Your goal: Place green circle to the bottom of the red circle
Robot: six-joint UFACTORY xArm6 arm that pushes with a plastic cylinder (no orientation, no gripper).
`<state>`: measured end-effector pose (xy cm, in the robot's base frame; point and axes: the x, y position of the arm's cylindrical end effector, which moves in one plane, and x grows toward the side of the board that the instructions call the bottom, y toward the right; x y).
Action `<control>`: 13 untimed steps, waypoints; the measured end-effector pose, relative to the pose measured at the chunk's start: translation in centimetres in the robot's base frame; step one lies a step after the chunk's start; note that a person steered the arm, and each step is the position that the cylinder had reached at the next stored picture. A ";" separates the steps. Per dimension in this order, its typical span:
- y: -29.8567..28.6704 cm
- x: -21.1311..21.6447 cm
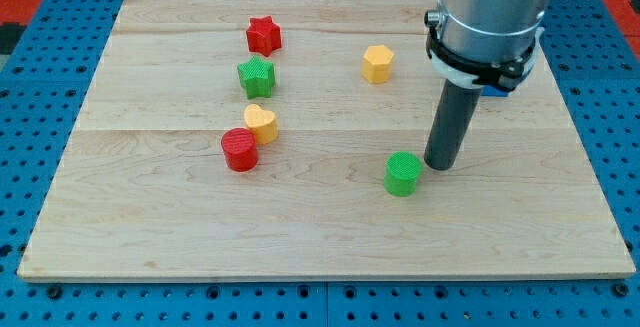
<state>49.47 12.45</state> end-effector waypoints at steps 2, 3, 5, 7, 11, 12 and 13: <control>-8.5 0.6; -3.1 0.7; -8.3 2.2; -7.1 6.3; -12.1 5.4; -10.9 5.2; -9.7 3.5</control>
<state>53.00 2.71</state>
